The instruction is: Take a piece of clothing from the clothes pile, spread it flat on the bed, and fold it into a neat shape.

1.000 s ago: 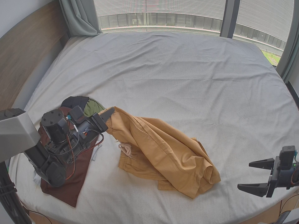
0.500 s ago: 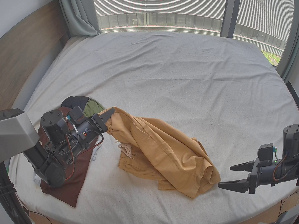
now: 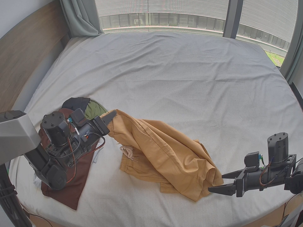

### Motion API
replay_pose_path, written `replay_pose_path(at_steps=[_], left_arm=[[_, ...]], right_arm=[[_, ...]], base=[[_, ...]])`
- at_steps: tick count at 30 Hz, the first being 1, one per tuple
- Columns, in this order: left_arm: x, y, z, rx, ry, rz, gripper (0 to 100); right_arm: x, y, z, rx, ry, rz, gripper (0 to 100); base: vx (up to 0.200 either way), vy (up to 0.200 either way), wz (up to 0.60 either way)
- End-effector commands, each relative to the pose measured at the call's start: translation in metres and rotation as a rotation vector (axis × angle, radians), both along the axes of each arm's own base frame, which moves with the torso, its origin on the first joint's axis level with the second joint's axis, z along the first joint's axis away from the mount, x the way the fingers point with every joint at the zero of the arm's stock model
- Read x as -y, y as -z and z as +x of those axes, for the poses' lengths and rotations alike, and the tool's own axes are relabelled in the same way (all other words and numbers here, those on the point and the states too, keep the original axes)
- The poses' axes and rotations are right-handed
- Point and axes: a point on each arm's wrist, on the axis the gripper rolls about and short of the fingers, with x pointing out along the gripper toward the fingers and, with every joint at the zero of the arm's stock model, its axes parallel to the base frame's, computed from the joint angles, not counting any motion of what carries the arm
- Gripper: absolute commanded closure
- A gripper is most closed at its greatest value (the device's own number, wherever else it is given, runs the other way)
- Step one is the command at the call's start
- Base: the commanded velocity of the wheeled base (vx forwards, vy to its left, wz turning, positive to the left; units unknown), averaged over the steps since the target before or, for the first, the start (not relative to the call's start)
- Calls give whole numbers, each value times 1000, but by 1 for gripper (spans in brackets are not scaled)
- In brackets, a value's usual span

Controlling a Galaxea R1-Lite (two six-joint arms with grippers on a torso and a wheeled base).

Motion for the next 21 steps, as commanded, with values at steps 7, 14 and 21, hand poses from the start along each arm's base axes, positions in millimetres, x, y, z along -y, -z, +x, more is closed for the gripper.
replay_pose_path(at_steps=[7,14,21], left_arm=[[0,1,1,-2,-1,0,100],[0,1,1,-4,-1,1,100],[0,1,1,-4,-1,1,100]], right_arm=[[-7,40,15,-79,3,-28,0],[-12,56,24,-119,29,-12,0],[-15,68,31,-135,51,8,0]], base=[[0,0,0],[0,0,0],[0,0,0]])
